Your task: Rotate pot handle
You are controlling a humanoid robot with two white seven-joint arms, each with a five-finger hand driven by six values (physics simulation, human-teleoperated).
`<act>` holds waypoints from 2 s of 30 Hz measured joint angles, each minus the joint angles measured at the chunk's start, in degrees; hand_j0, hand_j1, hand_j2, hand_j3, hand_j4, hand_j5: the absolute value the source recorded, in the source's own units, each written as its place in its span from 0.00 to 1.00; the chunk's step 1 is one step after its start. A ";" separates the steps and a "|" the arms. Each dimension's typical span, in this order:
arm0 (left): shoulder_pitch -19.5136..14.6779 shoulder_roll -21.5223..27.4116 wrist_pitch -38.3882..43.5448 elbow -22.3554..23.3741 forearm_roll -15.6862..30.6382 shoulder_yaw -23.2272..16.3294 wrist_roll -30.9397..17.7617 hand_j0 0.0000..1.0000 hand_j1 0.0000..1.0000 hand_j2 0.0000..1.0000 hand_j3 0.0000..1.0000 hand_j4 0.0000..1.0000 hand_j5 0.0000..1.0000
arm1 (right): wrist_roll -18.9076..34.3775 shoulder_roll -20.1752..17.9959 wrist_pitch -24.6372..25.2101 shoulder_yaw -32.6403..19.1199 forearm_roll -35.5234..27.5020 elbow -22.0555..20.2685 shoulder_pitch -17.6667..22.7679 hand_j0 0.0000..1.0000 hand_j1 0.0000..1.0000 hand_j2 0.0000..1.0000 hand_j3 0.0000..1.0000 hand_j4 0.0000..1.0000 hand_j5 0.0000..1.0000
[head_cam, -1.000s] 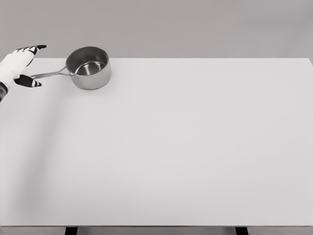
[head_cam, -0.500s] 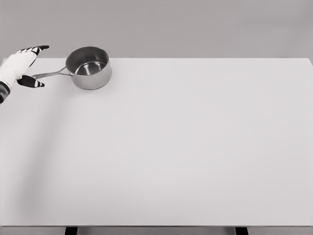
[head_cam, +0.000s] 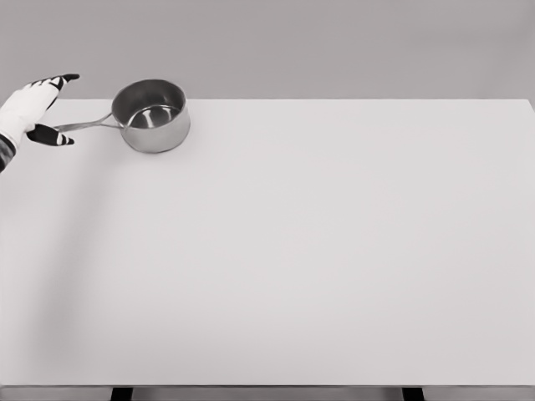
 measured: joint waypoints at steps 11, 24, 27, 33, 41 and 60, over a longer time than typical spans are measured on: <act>-1.41 -0.60 -0.03 2.70 0.00 0.02 0.00 1.00 1.00 1.00 1.00 1.00 1.00 | 0.00 0.00 0.00 0.00 0.00 0.02 0.00 1.00 1.00 1.00 1.00 1.00 1.00; -2.55 -0.63 -0.03 4.82 0.59 0.08 0.06 1.00 1.00 1.00 1.00 1.00 1.00 | 0.00 0.00 -0.02 0.00 0.00 0.00 0.00 1.00 1.00 1.00 1.00 1.00 1.00; -3.08 -0.67 -0.08 5.51 0.72 0.08 0.07 1.00 1.00 1.00 1.00 1.00 1.00 | 0.01 0.00 0.00 0.00 0.00 0.01 0.00 1.00 1.00 1.00 1.00 1.00 1.00; -3.60 -1.16 -0.08 6.79 0.77 0.05 0.08 1.00 1.00 1.00 1.00 1.00 1.00 | 0.00 0.00 0.01 0.00 0.01 0.01 0.00 1.00 1.00 1.00 1.00 1.00 1.00; -4.39 -1.59 -0.04 8.48 0.80 0.06 0.09 1.00 1.00 1.00 1.00 1.00 1.00 | 0.00 0.00 0.01 0.00 0.00 0.01 0.00 1.00 1.00 1.00 1.00 1.00 1.00; -4.57 -2.99 -2.39 9.22 1.09 -0.03 0.00 1.00 1.00 1.00 1.00 1.00 1.00 | 0.00 0.00 0.00 0.00 0.00 0.00 0.00 1.00 1.00 1.00 1.00 1.00 1.00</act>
